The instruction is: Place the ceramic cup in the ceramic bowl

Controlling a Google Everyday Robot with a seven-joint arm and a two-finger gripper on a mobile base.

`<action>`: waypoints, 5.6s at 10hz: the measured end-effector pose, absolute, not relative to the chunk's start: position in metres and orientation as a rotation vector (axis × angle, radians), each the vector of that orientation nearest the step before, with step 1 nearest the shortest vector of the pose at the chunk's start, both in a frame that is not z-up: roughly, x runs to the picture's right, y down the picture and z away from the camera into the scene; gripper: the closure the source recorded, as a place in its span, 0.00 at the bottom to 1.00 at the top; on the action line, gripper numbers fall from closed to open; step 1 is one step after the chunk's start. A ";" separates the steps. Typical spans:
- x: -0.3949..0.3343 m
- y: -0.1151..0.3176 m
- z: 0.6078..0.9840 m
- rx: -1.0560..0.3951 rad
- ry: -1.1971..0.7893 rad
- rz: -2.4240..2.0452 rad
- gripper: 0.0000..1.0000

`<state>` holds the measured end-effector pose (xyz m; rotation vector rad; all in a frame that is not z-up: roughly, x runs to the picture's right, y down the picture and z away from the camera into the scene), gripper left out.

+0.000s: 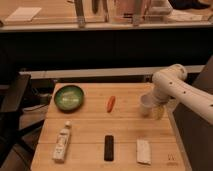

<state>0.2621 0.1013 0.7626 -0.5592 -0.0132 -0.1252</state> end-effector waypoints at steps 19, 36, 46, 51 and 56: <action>0.255 0.111 0.810 -0.552 -0.065 -0.185 0.20; 0.227 0.123 0.816 -0.541 -0.097 -0.246 0.55; 0.173 0.084 0.802 -0.535 -0.096 -0.339 0.98; 0.146 0.069 0.800 -0.522 -0.095 -0.395 0.98; 0.118 0.053 0.800 -0.516 -0.100 -0.448 0.98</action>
